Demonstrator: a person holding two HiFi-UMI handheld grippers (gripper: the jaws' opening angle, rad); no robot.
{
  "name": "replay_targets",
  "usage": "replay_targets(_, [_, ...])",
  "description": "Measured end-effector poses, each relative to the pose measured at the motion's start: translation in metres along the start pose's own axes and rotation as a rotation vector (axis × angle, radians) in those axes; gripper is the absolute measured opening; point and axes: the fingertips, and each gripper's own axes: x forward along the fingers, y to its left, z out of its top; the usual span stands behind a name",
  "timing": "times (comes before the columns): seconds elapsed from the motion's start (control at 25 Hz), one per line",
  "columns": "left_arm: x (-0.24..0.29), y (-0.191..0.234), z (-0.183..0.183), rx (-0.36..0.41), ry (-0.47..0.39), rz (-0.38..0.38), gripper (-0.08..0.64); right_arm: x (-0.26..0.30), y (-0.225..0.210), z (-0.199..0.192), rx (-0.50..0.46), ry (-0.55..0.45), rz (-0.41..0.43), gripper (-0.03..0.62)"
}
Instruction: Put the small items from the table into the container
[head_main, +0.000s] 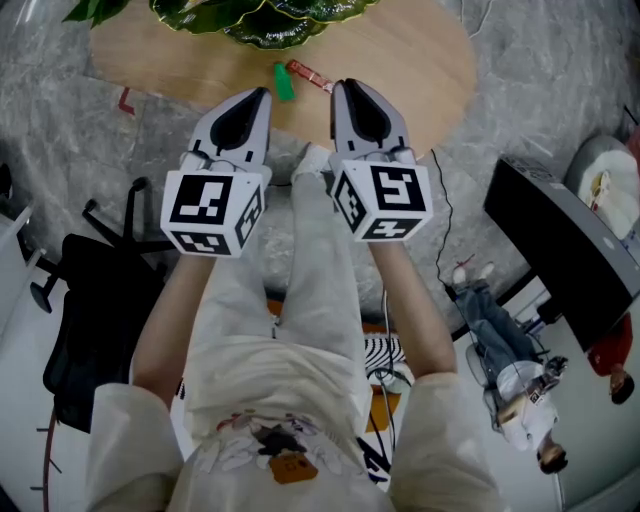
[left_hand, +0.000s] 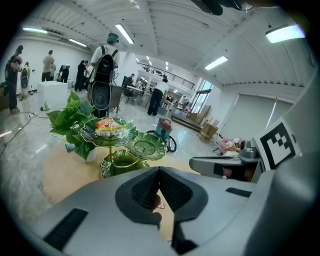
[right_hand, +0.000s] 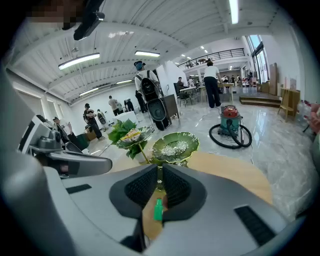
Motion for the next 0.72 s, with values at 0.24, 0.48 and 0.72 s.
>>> replay_targets(0.24, [0.007, -0.017, -0.017, 0.028, 0.028, -0.008, -0.005, -0.007, -0.011, -0.011, -0.015, 0.005, 0.020, 0.018])
replay_targets(0.48, [0.014, -0.028, -0.034, 0.029, 0.046, 0.007, -0.005, -0.011, -0.018, -0.029, -0.030, 0.034, 0.065, 0.049])
replay_targets(0.72, [0.022, -0.040, -0.052, 0.020, 0.057, 0.030, -0.005, -0.012, -0.026, -0.046, -0.048, 0.057, 0.112, 0.069])
